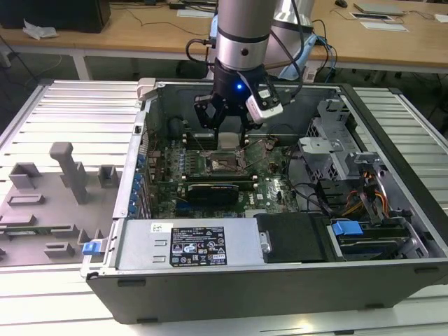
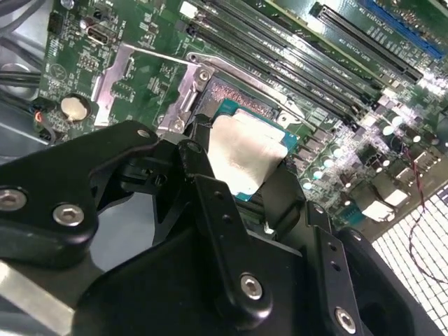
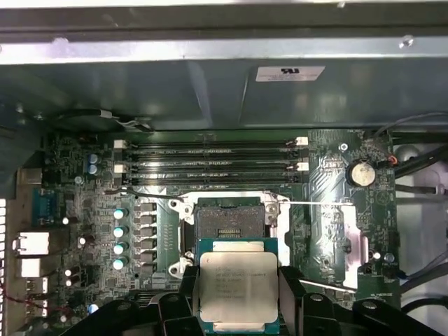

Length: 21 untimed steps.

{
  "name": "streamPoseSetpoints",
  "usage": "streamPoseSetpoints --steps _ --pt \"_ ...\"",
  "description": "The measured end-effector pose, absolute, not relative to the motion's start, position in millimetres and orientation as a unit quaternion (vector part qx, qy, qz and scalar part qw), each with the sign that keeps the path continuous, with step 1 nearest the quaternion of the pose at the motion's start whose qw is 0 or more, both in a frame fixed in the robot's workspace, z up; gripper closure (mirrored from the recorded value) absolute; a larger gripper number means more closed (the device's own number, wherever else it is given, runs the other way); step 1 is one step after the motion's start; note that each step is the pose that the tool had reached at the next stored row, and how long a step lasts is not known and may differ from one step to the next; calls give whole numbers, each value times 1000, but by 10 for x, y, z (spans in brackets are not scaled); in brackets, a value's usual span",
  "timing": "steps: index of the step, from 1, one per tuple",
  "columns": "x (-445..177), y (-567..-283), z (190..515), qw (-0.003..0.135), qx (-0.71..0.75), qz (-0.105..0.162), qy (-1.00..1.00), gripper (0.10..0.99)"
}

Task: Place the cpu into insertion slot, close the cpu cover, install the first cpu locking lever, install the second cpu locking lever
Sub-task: 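Place the cpu into insertion slot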

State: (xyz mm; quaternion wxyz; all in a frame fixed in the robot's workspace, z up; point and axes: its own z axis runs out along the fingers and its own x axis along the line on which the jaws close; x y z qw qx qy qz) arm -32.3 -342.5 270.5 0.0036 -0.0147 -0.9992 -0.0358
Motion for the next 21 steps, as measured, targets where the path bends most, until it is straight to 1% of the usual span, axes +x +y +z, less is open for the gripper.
streamPoseSetpoints --steps 16,21 --pt "-324 -3424 2663 -4 -231 -36 -972 549" --pt "-323 -3424 2656 -6 -276 -36 -960 549"
